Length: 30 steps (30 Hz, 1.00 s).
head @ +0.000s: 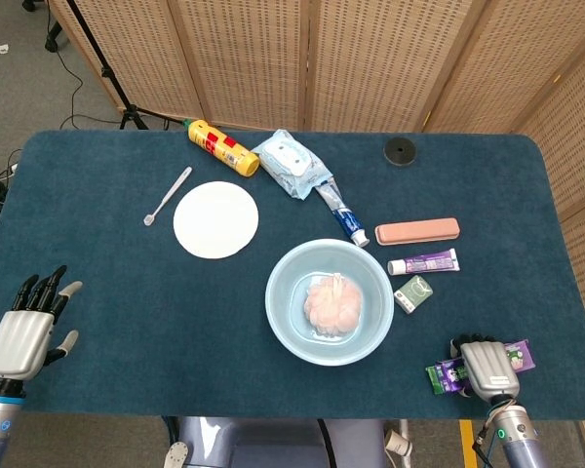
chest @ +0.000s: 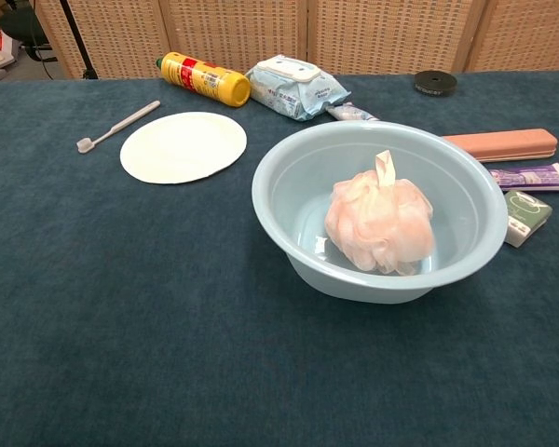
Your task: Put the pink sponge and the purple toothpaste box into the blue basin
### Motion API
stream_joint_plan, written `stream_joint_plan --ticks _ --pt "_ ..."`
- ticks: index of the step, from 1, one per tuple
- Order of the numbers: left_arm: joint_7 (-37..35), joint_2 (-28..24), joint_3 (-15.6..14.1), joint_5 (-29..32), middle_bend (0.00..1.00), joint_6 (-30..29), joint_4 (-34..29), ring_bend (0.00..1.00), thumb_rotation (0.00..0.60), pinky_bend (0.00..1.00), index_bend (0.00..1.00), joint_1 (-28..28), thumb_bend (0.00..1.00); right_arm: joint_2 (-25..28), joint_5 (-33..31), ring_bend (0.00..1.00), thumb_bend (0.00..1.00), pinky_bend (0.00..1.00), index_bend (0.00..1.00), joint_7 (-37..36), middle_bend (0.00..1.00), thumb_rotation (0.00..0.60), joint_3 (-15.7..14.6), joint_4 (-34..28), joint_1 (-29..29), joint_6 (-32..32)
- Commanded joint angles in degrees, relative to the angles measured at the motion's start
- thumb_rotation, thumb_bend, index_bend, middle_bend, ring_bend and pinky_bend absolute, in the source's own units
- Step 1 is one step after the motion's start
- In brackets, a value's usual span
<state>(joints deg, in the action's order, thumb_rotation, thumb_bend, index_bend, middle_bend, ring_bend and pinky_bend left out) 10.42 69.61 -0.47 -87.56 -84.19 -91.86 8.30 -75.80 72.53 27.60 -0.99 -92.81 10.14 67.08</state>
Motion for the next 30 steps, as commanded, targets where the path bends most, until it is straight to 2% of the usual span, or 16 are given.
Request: stream_joint_plan --ticks 1,7,16,24,30 --pt "-0.13 0.00 0.11 0.00 0.00 -0.06 0.01 0.11 0.600 0.07 0.19 -0.05 0.29 0.04 0.39 0.36 0.09 0.43 0.65 0.18 0.41 0.600 0.08 -0.30 0.09 0.51" --pt "-0.49 -0.22 0.54 0.17 0.00 -0.27 0.02 0.11 0.600 0.07 0.19 -0.23 0.29 1.15 0.95 0.36 0.10 0.43 0.66 1.19 0.41 0.600 1.02 -1.89 0.92 1.55" --pt "-0.85 -0.66 1.04 0.37 0.00 -0.54 -0.20 0.11 0.600 0.07 0.19 -0.49 0.29 5.42 0.72 0.36 0.10 0.43 0.66 6.41 0.41 0.600 3.85 -8.98 3.42 3.09" --pt "-1.99 -1.42 1.61 0.79 0.00 -0.79 -0.53 0.11 0.600 0.07 0.19 -0.72 0.29 9.41 -1.75 0.36 0.10 0.43 0.66 13.38 0.41 0.600 7.38 -18.17 7.66 2.26" --pt "-2.61 -1.77 1.76 1.03 0.00 -0.60 -0.77 0.11 0.600 0.07 0.19 -0.80 0.29 9.73 -4.52 0.36 0.10 0.43 0.67 21.13 0.41 0.600 9.52 -23.26 12.03 0.92"
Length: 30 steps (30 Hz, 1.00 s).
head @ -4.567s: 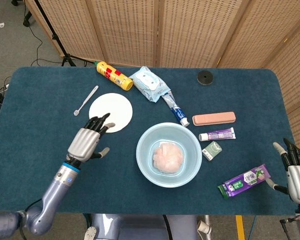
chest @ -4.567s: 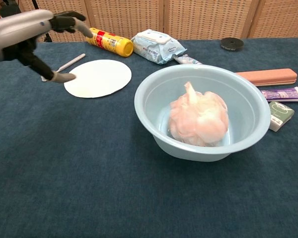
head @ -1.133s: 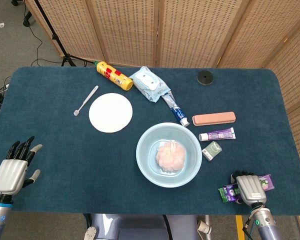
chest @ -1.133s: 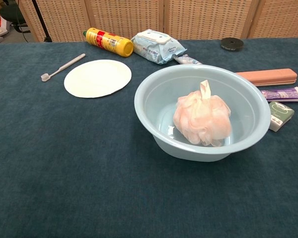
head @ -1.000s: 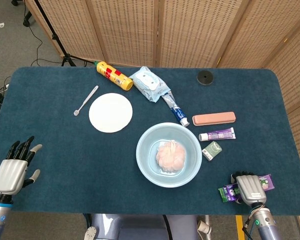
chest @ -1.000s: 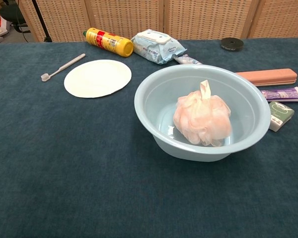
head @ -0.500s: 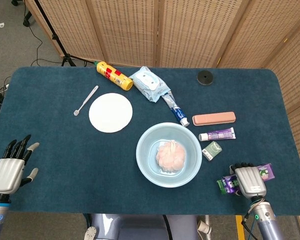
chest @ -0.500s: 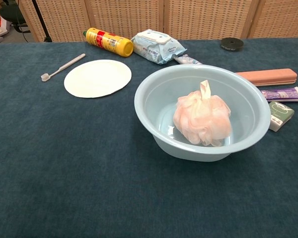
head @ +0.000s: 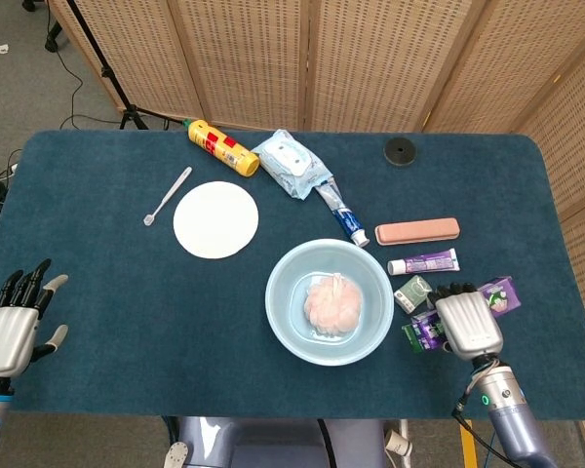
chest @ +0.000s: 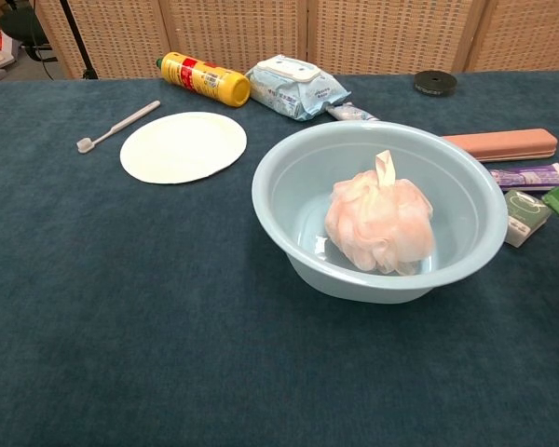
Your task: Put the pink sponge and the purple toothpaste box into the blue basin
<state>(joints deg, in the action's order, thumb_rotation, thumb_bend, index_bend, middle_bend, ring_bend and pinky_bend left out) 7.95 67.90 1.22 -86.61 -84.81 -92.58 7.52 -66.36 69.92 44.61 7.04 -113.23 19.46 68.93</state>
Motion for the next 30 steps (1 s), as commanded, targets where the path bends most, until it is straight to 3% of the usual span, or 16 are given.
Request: stream_joint_plan --ticks 1,9,21,26,30 --pt "-0.31 -0.13 0.11 0.15 0.00 0.07 -0.09 0.11 0.600 0.07 0.19 -0.02 0.29 0.09 -2.81 0.36 0.10 0.43 0.67 5.71 0.41 0.600 1.85 -3.61 3.57 -1.13" --pt "-1.66 -0.69 0.13 0.11 0.00 0.42 -0.31 0.11 0.600 0.07 0.19 -0.06 0.29 -4.46 -11.42 0.36 0.09 0.43 0.67 14.45 0.41 0.600 4.45 -6.86 10.70 -1.79" --pt "-2.67 -0.88 0.50 0.86 0.00 1.19 0.10 0.11 0.600 0.07 0.19 0.05 0.29 -14.44 -16.65 0.36 0.09 0.43 0.67 18.57 0.40 0.600 3.31 -7.43 16.45 1.85" --pt "-2.39 -0.68 0.53 0.86 0.00 1.26 0.18 0.11 0.600 0.07 0.19 0.06 0.29 -17.21 -16.46 0.29 0.05 0.43 0.61 18.86 0.29 0.600 2.18 -7.97 17.35 4.02" --pt "-2.28 -0.54 0.64 0.98 0.00 1.27 0.23 0.11 0.600 0.07 0.19 0.05 0.29 -17.74 -16.78 0.13 0.05 0.40 0.45 19.05 0.15 0.600 1.87 -8.47 17.80 5.32"
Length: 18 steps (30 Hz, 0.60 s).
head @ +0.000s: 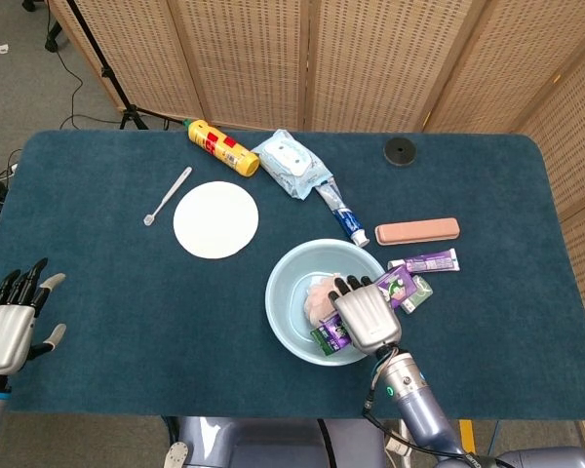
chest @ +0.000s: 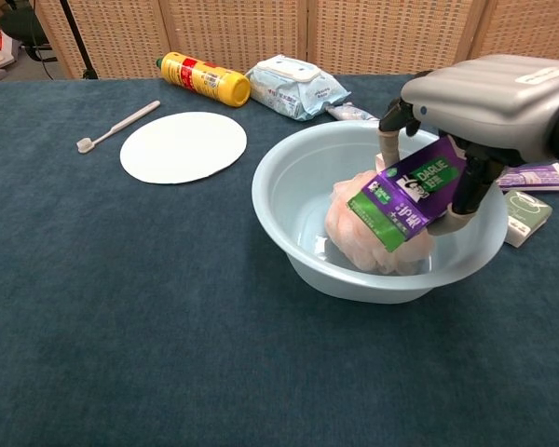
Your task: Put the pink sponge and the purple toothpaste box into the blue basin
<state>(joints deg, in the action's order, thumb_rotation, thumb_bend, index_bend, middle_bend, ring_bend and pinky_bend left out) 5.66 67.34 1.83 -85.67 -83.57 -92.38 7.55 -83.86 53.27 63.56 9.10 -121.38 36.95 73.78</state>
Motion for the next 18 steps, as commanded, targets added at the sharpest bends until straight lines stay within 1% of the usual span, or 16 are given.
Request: stream_joint_plan --ticks 1,4,7,9,14,18 --pt "0.06 0.07 0.04 0.06 0.00 0.08 0.07 0.11 0.600 0.07 0.19 0.03 0.29 -0.27 -0.10 0.09 0.05 0.37 0.41 0.00 0.10 0.600 -0.20 -0.40 0.42 0.74" --pt "0.23 0.17 0.05 0.19 0.00 0.26 0.12 0.11 0.600 0.07 0.19 0.05 0.29 -0.35 0.28 0.01 0.05 0.30 0.32 0.14 0.02 0.600 -0.47 -0.69 0.73 1.87" --pt "0.31 0.21 0.06 0.17 0.00 0.25 0.10 0.11 0.600 0.07 0.19 0.04 0.29 -0.47 1.08 0.00 0.04 0.27 0.24 -0.20 0.00 0.600 -0.77 -0.88 0.89 2.50" --pt "0.32 0.23 0.07 0.19 0.00 0.29 0.07 0.11 0.600 0.07 0.19 0.05 0.29 -0.46 1.54 0.00 0.04 0.25 0.22 -0.53 0.00 0.600 -1.03 -1.03 1.04 2.78" --pt "0.23 0.18 0.20 0.27 0.00 0.22 0.08 0.11 0.600 0.07 0.19 0.02 0.29 -0.21 2.56 0.00 0.03 0.25 0.20 -0.90 0.00 0.600 -1.55 -0.98 1.18 3.57" --pt "0.08 0.10 0.23 0.37 0.00 0.25 0.14 0.11 0.600 0.07 0.19 -0.03 0.29 1.30 2.63 0.00 0.03 0.25 0.20 -0.62 0.00 0.600 -2.09 -1.50 0.81 4.82"
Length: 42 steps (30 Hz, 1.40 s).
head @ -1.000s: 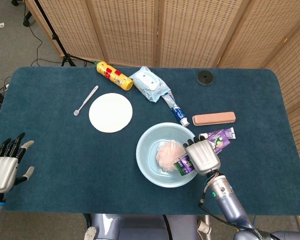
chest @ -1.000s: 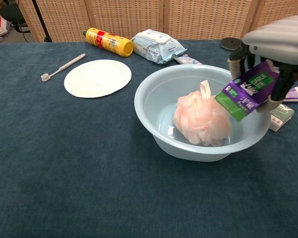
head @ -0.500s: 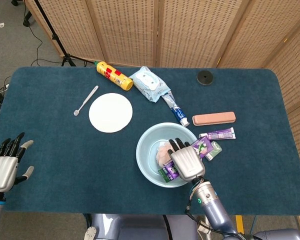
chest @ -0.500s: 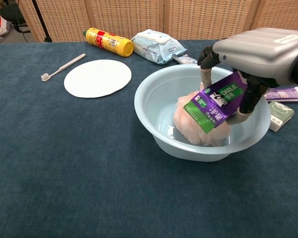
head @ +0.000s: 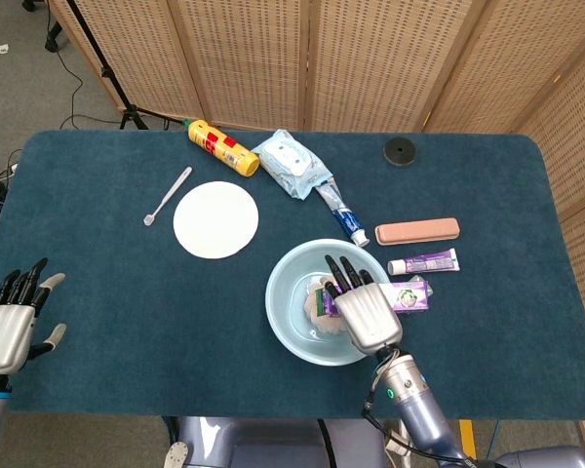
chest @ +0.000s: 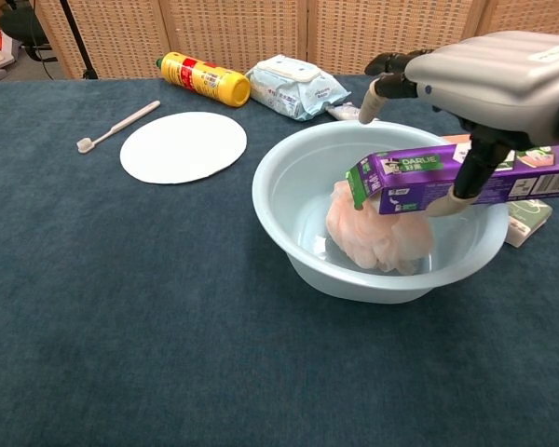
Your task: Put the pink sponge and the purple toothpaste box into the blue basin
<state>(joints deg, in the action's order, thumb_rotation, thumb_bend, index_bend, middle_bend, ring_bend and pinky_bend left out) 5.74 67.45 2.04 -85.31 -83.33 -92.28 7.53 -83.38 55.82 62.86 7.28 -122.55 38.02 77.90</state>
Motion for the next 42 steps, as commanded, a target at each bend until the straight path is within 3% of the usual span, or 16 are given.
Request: stream_joint_plan --ticks 1,15,23,35,42 --pt "-0.03 -0.01 0.04 0.06 0.00 0.04 0.06 0.11 0.600 0.07 0.19 0.01 0.29 1.37 0.20 0.00 0.03 0.25 0.20 -0.08 0.00 0.600 -0.40 -0.52 -0.46 1.01" --pt "1.12 0.34 0.00 -0.07 0.00 -0.12 -0.03 0.11 0.600 0.07 0.18 -0.08 0.29 16.51 7.53 0.00 0.04 0.25 0.20 -10.46 0.00 0.600 -4.48 -3.80 -8.63 6.89" --pt "1.81 0.73 -0.15 -0.23 0.00 -0.12 0.18 0.11 0.600 0.07 0.18 -0.13 0.29 21.38 7.33 0.00 0.04 0.25 0.20 -15.95 0.00 0.600 -5.37 0.38 -10.52 4.28" --pt "1.09 2.90 0.76 0.64 0.00 -0.21 3.16 0.11 0.600 0.07 0.08 0.14 0.28 18.67 12.35 0.00 0.04 0.23 0.13 -36.10 0.00 0.600 -6.28 19.50 -15.33 0.94" --pt "1.45 4.93 0.54 0.53 0.00 0.32 5.52 0.11 0.600 0.07 0.06 0.44 0.28 16.04 11.17 0.00 0.04 0.22 0.10 -42.56 0.00 0.600 -5.85 29.59 -16.02 -3.93"
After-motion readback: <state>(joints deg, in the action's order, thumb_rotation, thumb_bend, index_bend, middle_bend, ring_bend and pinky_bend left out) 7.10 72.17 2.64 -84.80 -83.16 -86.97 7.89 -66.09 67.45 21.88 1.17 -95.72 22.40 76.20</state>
